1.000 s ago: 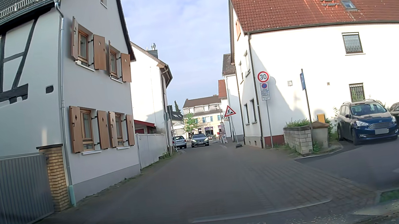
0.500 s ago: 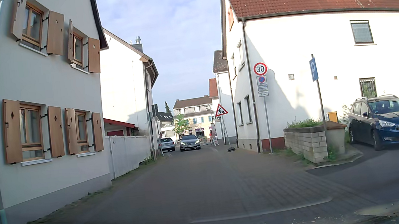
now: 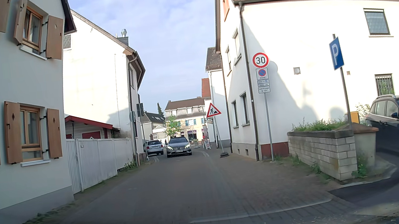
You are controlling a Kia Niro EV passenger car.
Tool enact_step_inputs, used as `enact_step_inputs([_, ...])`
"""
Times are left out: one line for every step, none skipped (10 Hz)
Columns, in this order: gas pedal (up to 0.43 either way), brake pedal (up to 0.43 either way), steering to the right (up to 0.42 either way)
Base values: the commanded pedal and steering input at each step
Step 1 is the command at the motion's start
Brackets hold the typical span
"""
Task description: Follow the waypoints while adhering to traffic rules and regulations
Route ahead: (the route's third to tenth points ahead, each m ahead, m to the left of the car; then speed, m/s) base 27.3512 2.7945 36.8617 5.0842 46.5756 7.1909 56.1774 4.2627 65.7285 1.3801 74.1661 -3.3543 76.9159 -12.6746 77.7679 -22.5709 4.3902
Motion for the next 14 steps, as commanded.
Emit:
enact_step_inputs([0.0, 0.0, 0.04])
enact_step_inputs([0.0, 0.0, 0.037])
enact_step_inputs([0.0, 0.0, 0.034])
enact_step_inputs([0.0, 0.0, 0.03])
enact_step_inputs([0.0, 0.0, 0.025])
enact_step_inputs([0.0, 0.0, 0.013])
enact_step_inputs([0.0, 0.0, 0.0])
enact_step_inputs([0.0, 0.0, -0.015])
enact_step_inputs([0.0, 0.0, -0.038])
enact_step_inputs([0.0, 0.0, -0.051])
enact_step_inputs([0.0, 0.0, -0.055])
enact_step_inputs([0.0, 0.006, -0.055])
enact_step_inputs([0.0, 0.012, -0.055])
enact_step_inputs([0.0, 0.012, -0.058])
